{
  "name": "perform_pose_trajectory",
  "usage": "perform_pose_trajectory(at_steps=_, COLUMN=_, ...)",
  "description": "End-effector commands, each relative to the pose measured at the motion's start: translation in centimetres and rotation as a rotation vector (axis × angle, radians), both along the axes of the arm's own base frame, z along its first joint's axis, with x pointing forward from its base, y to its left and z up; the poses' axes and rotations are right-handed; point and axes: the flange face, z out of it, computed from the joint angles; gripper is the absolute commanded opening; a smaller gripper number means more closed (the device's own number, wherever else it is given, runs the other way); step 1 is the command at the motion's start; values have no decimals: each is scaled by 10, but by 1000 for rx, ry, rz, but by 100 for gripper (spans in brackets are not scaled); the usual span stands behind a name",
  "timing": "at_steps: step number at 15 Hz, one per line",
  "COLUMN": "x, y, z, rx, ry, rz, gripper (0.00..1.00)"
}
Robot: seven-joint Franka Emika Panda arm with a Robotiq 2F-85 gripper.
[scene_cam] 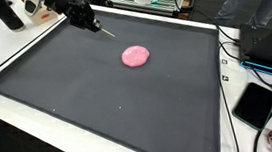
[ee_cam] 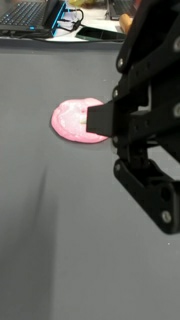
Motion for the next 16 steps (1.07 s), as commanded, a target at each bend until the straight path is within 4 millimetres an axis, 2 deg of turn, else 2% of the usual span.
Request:
perform_pose_trajectory(at_steps=1, x=10, y=17, z=18, rx=-75, ry=17, rz=51, gripper=4)
perform_pose_trajectory(at_steps=10, x=28, y=83, z=59, rx=-282, ry=-11, rz=238, gripper=4)
perform_pose_trajectory(at_steps=16, x=33, y=146, z=83, rx=-423, ry=-118, rz=420, gripper=4)
